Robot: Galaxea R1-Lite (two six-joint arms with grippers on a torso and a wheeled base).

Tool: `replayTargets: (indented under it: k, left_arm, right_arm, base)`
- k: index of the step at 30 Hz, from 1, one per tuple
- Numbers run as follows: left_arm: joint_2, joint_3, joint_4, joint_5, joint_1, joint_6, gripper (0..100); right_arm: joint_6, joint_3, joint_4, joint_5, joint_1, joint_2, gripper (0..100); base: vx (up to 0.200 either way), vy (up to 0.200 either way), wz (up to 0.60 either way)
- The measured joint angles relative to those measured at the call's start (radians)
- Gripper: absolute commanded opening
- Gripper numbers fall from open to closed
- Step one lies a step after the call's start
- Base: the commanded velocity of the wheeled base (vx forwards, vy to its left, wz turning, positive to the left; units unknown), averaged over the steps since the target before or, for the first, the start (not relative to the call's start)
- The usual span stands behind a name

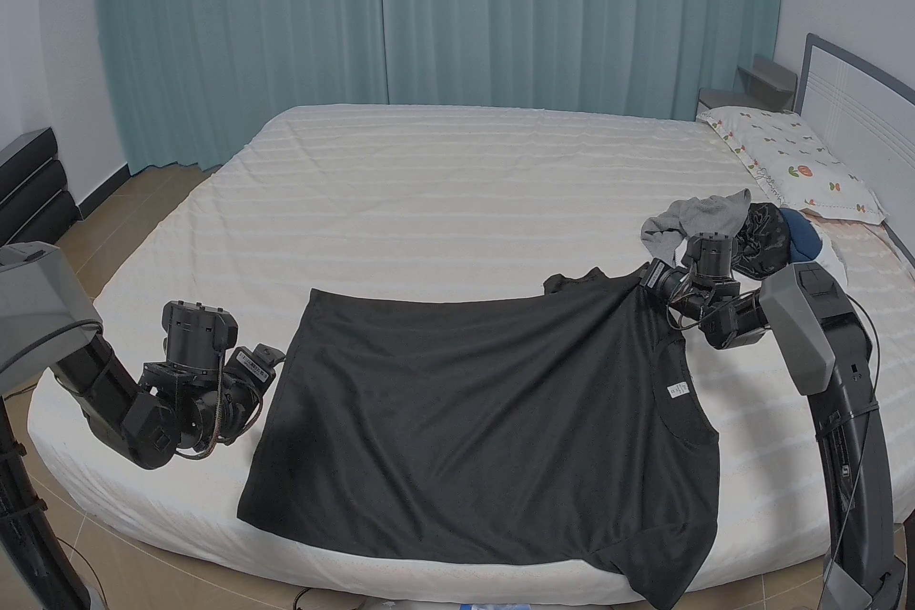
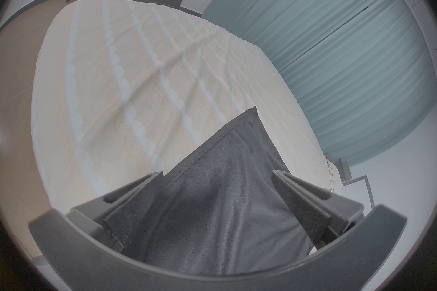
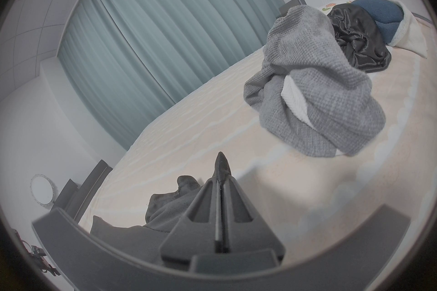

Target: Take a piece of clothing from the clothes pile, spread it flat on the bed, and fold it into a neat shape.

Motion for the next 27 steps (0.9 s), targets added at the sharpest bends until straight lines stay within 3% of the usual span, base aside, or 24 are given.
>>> replayTargets:
  k: [9,17,27]
  left_arm:
    - [0.002,0.003,0.000,0.000,0.000,0.000,100]
    - [0.003,0.003,0.000,0.000,0.001,-0.001,100]
    - [0.003,0.005,0.000,0.000,0.001,-0.001,100]
  right_arm:
    - [0.003,-0.018,0.004,-0.006,-0.003,0.019,100]
    - [0.092,-0.011,0.023,0.009,-0.018,-0.018,100]
    - [0.100,0.016,0.079,0.028,-0.001,-0.042,100]
  base:
    - [0.000,0.000,0.00]
    - [0.000,0.000,0.00]
    - [0.000,0.000,0.00]
